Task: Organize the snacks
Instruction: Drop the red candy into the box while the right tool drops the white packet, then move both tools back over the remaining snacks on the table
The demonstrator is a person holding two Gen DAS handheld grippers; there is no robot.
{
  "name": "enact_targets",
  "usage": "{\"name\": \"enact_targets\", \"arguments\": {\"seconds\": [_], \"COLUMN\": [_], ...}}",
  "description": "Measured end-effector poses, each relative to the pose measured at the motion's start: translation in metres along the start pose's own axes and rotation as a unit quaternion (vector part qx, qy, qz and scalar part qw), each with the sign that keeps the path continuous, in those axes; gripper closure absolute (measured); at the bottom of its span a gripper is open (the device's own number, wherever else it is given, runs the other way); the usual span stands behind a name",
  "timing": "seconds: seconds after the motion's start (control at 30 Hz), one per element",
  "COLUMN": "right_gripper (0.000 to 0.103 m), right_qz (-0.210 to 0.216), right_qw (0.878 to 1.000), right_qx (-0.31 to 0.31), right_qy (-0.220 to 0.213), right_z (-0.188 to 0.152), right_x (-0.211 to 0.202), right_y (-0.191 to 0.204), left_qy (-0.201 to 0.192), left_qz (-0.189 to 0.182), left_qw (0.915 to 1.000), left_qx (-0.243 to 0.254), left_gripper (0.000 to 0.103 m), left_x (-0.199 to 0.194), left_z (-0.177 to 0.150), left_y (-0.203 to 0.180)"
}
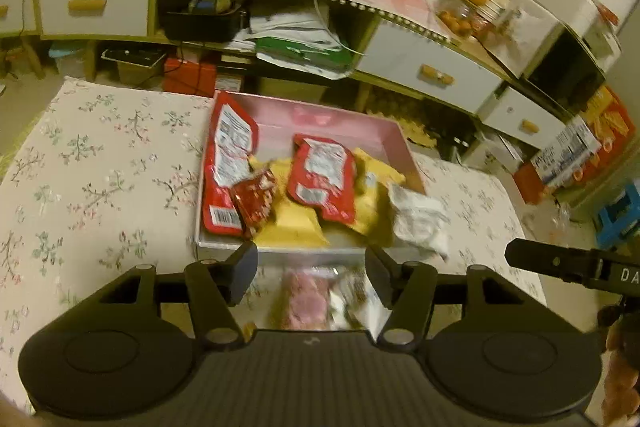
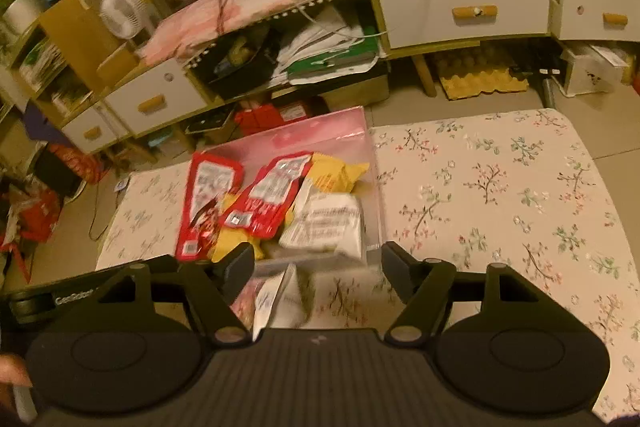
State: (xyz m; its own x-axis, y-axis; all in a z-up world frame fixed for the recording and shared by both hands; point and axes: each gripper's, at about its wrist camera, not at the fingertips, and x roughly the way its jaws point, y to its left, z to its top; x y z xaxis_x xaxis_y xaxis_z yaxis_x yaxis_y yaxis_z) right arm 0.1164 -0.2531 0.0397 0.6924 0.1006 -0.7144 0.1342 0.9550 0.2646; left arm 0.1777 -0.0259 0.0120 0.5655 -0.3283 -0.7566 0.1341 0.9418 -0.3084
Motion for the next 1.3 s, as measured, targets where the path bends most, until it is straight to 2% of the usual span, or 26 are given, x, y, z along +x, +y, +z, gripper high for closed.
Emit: {"name": "enact_targets", "arguments": {"seconds": [0.3,0.43,0.57,0.83,0.97,1.1,1.3], "right_gripper": [0.031,0.03,0.029,0.027,0.02,0.018,0.017], "right_qz": [-0.003,-0.014,-0.026,-0.052,-0.051,-0.06,-0.083], "right_qw": [0.998,0.996,0.994,0.993,0.995,0.994,0.991], "right_qx": [-0.058,-0.085,-0.099,-0.086,-0.053,-0.023,-0.024], "right_qy": [0.0,0.009,0.027,0.063,0.069,0.086,0.105], "right_z": [-0.028,-0.041,-0.051,-0.067,-0.071,-0.077,-0.084], "right_x": [-0.034,-0.038,-0.034,-0.024,-0.025,-0.016,-0.008], "right_y": [0.006,0.011,0.01,-0.007,-0.017,-0.023,-0.03], "left_qy": [0.008,0.015,0.024,0.033,0.038,0.043,0.055], "left_qz": [-0.008,-0.002,-0.004,0.011,0.011,0.013,0.027], "left_qw": [0.9999,0.9999,0.9997,0.9992,0.9987,0.9983,0.9973], "left_qx": [0.007,0.006,-0.002,-0.018,-0.034,-0.037,-0.04], "left_gripper": [0.03,0.027,0.02,0.014,0.012,0.008,0.007], "left_x": [-0.023,-0.028,-0.031,-0.031,-0.032,-0.034,-0.029], "left_z": [-0.029,-0.04,-0.047,-0.052,-0.056,-0.065,-0.071], "left_y": [-0.011,-0.008,-0.004,0.012,0.016,0.014,0.019]}}
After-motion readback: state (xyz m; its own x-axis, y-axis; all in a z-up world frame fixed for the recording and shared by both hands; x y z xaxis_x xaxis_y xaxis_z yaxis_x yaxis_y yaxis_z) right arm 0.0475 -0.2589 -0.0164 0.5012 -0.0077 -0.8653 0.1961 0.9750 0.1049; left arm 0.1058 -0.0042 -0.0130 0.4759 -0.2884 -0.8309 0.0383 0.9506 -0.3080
